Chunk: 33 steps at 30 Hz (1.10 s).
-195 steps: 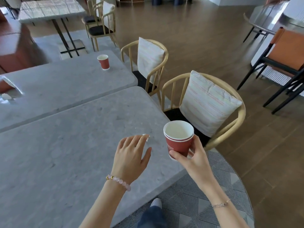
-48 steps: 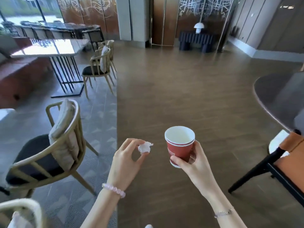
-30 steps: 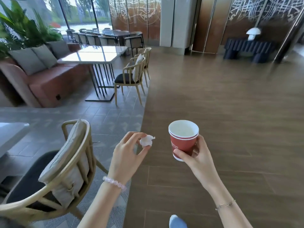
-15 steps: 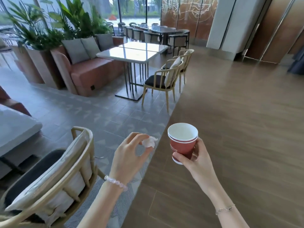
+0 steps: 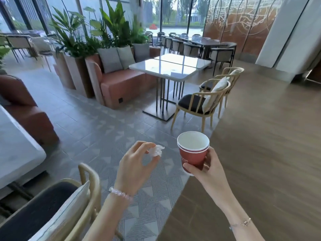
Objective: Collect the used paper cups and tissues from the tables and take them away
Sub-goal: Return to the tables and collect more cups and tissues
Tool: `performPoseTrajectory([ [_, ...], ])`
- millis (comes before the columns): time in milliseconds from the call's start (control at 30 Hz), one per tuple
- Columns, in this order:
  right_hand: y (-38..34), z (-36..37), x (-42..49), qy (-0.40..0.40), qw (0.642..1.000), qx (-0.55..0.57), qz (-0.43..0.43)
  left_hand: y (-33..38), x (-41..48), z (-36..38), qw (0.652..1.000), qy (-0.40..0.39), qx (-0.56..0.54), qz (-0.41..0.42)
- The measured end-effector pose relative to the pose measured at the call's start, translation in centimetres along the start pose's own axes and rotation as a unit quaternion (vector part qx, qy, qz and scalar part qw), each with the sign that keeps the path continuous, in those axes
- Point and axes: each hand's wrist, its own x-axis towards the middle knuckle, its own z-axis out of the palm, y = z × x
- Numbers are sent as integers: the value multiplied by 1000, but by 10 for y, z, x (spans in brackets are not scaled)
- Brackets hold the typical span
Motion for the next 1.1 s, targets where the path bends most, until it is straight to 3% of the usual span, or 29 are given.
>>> performPoseTrajectory([
  [533,11,139,294,-164,986,5,-38,-171,174,23,985,75,123,-95],
  [867,12,253,482,-307,948,45,-65,-278,291,20,951,156,205,-169],
  [1100,9,332,561,-387,918,60,-63,-336,333,4,928,185,245,-212],
])
